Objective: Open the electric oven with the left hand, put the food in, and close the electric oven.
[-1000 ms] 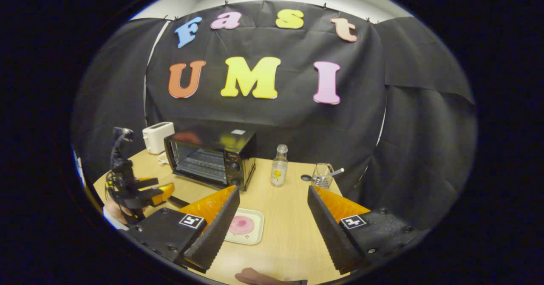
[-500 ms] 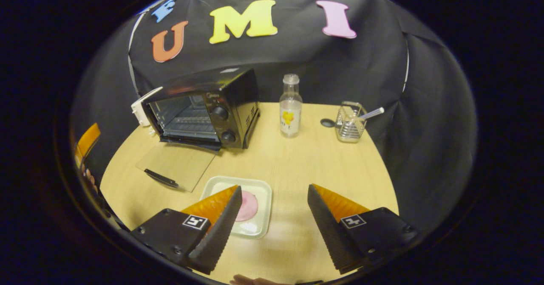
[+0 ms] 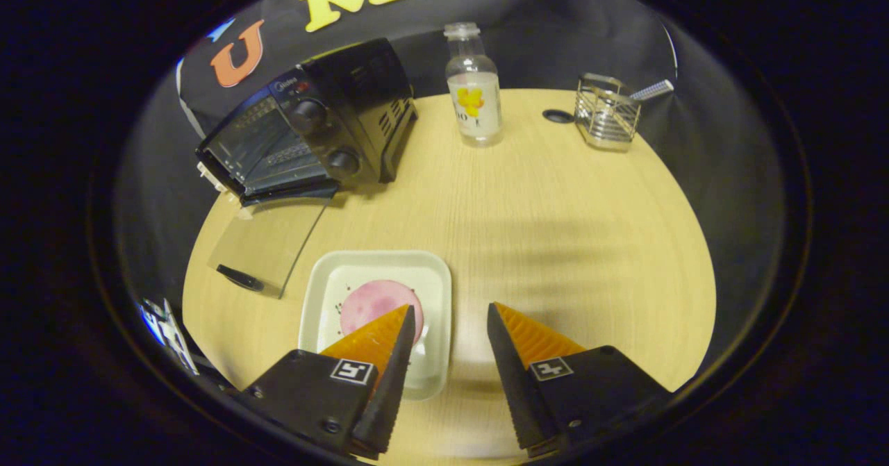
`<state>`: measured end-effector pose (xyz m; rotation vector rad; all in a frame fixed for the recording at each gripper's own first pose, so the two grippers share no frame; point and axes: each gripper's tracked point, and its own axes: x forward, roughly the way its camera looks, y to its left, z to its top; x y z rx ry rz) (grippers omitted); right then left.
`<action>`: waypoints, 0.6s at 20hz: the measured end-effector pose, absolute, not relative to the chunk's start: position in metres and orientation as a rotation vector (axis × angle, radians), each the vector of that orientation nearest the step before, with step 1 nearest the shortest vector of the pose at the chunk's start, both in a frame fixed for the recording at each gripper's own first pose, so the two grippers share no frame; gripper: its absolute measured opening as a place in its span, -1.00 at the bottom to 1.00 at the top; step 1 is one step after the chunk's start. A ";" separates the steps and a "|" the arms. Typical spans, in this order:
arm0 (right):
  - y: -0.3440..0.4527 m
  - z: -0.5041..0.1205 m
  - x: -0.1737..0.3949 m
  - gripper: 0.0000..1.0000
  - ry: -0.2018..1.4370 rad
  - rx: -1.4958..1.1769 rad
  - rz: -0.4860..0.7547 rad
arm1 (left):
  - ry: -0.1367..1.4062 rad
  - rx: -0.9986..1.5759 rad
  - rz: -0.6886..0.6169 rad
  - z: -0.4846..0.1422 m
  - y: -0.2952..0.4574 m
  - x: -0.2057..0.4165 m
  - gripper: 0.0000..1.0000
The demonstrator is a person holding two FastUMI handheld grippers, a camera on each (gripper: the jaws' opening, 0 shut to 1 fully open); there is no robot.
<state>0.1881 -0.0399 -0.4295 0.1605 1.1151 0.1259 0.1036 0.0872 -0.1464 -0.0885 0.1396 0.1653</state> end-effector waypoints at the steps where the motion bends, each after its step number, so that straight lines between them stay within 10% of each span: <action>1: -0.035 -0.434 0.186 0.11 1.136 0.179 0.143 | 0.122 -0.079 0.158 -0.139 0.085 0.099 0.87; 4: -0.031 -0.442 0.188 -0.22 1.139 0.211 0.172 | 0.094 -0.036 0.141 -0.123 0.080 0.092 0.87; 6: -0.027 -0.441 0.186 -0.88 1.152 0.284 0.229 | 0.097 -0.026 0.131 -0.121 0.076 0.088 0.87; 12: -0.028 -0.441 0.183 -0.92 1.193 0.515 0.329 | 0.093 -0.008 0.125 -0.105 0.077 0.073 0.87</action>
